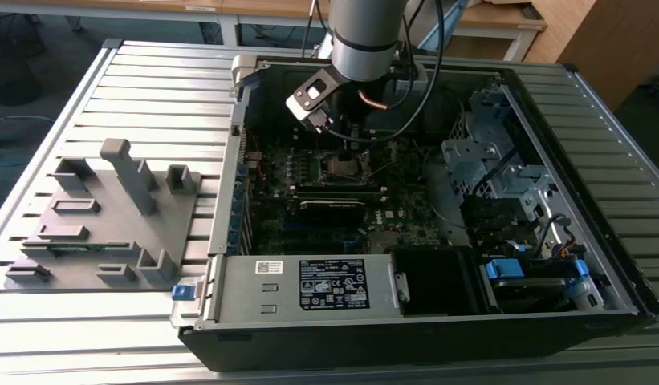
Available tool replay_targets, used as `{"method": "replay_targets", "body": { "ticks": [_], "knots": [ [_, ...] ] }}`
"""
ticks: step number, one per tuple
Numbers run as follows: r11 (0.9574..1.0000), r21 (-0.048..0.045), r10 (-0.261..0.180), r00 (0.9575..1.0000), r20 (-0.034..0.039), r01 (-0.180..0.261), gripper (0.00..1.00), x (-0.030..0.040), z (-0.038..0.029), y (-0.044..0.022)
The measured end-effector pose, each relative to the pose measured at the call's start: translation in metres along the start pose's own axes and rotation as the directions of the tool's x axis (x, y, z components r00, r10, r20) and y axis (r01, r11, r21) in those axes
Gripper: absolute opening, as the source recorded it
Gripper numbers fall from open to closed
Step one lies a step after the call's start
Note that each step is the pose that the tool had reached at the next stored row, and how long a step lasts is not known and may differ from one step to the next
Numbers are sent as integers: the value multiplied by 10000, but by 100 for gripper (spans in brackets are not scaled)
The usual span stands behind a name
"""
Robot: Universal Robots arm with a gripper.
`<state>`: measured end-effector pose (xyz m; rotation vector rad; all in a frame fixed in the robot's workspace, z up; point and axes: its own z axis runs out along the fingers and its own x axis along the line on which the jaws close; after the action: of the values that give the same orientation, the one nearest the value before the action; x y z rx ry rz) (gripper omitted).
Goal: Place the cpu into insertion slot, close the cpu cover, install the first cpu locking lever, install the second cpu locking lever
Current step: 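Close the cpu cover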
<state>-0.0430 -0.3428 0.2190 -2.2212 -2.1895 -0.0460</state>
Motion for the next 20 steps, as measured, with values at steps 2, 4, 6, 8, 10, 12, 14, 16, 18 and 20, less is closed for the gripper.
{"method": "replay_targets", "body": {
  "ticks": [2,4,6,8,10,12,14,16,18,20],
  "knots": [
    [10000,0,0,10000,0,0,10,0,-6,0],
    [10000,0,0,10000,0,0,10,1,-15,0],
    [10000,-1,0,10000,-2,0,10,1,-23,0],
    [10000,-1,0,10000,-1,0,10,1,-37,0],
    [10000,0,0,10000,0,0,10,1,-41,0],
    [10000,1,0,10000,3,0,10,1,-45,0],
    [10000,0,0,10000,0,0,10,2,-50,0],
    [10000,0,0,10000,1,0,10,2,-59,0],
    [10000,-1,0,10000,0,0,10,2,-69,0],
    [10000,-1,0,10000,-1,0,10,3,-79,0]
  ]
}}
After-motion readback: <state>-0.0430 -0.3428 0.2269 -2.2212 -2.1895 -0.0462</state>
